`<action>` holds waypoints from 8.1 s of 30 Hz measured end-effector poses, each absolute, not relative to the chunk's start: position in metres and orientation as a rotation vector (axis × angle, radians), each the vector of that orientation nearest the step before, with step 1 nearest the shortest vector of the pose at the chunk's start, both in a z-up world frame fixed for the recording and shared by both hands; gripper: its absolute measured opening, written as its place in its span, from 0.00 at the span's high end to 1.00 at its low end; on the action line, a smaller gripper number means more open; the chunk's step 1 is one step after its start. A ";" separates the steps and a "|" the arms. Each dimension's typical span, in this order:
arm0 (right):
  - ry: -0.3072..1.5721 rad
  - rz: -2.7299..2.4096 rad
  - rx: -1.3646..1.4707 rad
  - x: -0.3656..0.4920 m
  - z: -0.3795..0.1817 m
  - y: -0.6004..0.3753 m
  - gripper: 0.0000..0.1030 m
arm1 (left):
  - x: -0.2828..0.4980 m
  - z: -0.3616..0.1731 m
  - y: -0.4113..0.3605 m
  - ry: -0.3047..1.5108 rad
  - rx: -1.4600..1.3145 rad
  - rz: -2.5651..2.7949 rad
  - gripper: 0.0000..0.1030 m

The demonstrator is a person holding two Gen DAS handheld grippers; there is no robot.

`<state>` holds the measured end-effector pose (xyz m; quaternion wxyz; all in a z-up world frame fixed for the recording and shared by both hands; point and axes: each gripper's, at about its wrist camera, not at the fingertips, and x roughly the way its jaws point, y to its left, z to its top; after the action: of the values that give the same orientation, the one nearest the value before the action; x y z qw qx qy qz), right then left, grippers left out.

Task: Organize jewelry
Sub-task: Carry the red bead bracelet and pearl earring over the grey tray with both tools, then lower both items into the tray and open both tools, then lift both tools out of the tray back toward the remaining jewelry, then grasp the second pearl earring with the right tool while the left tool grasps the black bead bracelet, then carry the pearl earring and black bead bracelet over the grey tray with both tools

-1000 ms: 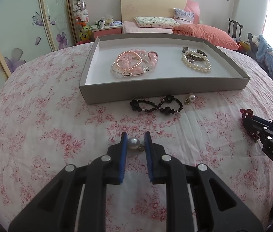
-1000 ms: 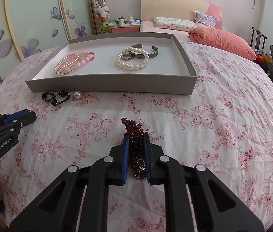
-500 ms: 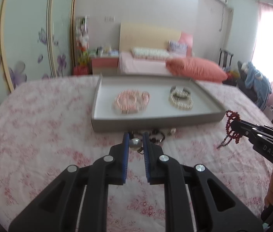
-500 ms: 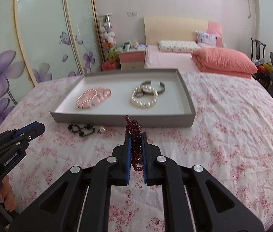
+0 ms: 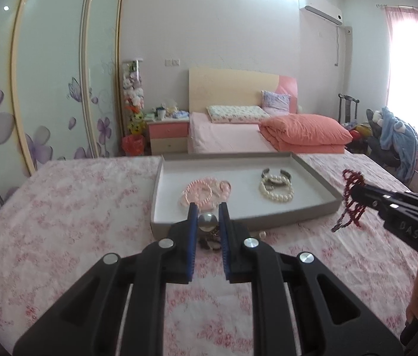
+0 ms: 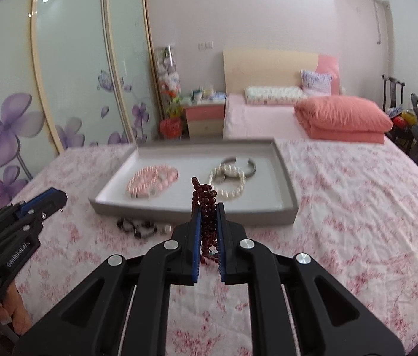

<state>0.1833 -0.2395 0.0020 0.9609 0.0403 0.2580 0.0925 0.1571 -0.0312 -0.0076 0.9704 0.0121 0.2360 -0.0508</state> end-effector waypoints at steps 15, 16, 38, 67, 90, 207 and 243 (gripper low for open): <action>0.373 0.183 0.038 0.186 0.033 -0.231 0.90 | 0.170 0.018 -0.046 0.397 0.062 -0.041 0.85; 0.368 0.183 0.038 0.186 0.035 -0.230 0.90 | 0.172 0.019 -0.046 0.397 0.064 -0.037 0.85; 0.435 0.183 0.130 0.285 0.023 -0.242 0.90 | 0.264 0.015 -0.052 0.457 0.028 -0.063 0.85; 0.577 0.161 0.159 0.329 -0.016 -0.250 0.57 | 0.338 -0.018 -0.029 0.602 -0.086 -0.058 0.71; 0.838 0.334 -0.032 0.251 -0.074 -0.198 0.60 | 0.229 -0.047 0.024 0.683 0.037 0.032 0.32; 0.510 0.187 0.071 0.191 -0.010 -0.249 0.84 | 0.188 -0.025 -0.012 0.642 -0.020 -0.124 0.95; 0.291 0.179 0.065 0.244 0.030 -0.239 0.84 | 0.240 0.032 -0.053 0.456 0.049 -0.102 0.95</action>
<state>0.2436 -0.2387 0.0297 0.9849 0.0325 0.1449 0.0889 0.2399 -0.0534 0.0319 0.9725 0.0243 0.2260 -0.0505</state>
